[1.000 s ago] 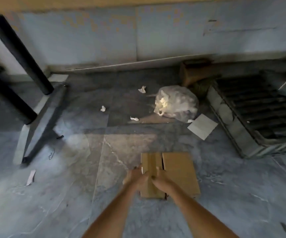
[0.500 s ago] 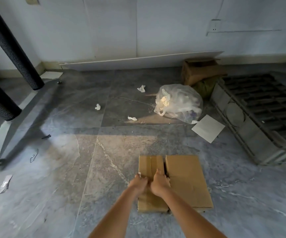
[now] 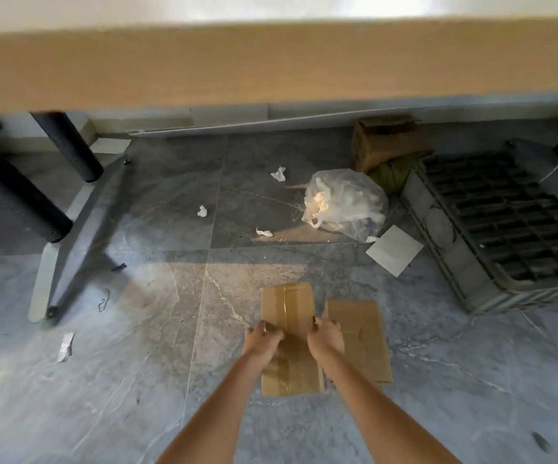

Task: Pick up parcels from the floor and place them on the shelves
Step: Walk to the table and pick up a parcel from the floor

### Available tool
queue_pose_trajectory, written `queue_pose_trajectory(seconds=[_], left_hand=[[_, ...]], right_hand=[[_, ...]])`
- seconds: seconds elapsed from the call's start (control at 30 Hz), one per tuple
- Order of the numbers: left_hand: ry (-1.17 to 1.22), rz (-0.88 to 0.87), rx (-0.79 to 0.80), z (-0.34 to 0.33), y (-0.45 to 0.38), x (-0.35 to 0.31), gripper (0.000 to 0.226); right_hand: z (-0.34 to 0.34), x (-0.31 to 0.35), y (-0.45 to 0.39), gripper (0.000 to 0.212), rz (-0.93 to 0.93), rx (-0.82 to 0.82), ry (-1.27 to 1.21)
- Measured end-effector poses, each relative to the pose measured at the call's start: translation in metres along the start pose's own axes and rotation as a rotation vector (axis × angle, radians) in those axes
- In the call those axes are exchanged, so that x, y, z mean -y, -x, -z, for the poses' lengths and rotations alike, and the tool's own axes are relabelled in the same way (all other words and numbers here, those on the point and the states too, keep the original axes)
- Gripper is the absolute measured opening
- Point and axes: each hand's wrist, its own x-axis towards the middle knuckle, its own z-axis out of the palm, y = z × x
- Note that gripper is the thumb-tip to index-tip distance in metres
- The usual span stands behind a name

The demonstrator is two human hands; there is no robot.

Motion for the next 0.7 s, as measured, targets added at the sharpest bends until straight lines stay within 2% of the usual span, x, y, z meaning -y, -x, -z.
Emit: queue_pose_trajectory(seconds=[0.07, 0.17, 0.23, 0.3, 0.37, 0.47, 0.53, 0.6, 0.7], left_hand=[[0.010, 0.006, -0.008, 0.010, 0.053, -0.023, 0.051], [-0.008, 0.046, -0.024, 0.022, 0.123, -0.058, 0.065], [-0.001, 0.069, -0.039, 0.030, 0.168, -0.082, 0.055], [-0.007, 0.104, -0.042, 0.038, 0.212, -0.102, 0.055], [-0.022, 0.152, -0.001, 0.042, 0.262, -0.120, 0.065], [0.031, 0.272, 0.127, 0.041, 0.333, -0.141, 0.072], [0.012, 0.272, 0.218, 0.039, 0.368, -0.153, 0.079], [-0.010, 0.268, 0.268, 0.035, 0.401, -0.166, 0.090], [0.000, 0.213, 0.351, 0.031, 0.456, -0.198, 0.066]], right_hand=[[0.029, 0.011, 0.039, 0.045, 0.024, -0.019, -0.020], [0.079, 0.030, 0.099, 0.050, 0.034, 0.001, -0.125], [0.116, 0.045, 0.139, 0.051, 0.010, 0.073, -0.189], [0.155, 0.059, 0.178, 0.049, -0.014, 0.171, -0.229], [0.195, 0.067, 0.216, 0.051, -0.037, 0.242, -0.264], [0.244, 0.069, 0.267, 0.077, -0.126, 0.319, -0.418], [0.273, 0.069, 0.301, 0.083, -0.184, 0.296, -0.503], [0.301, 0.067, 0.331, 0.071, -0.213, 0.225, -0.546], [0.338, 0.069, 0.376, 0.046, -0.199, 0.103, -0.578]])
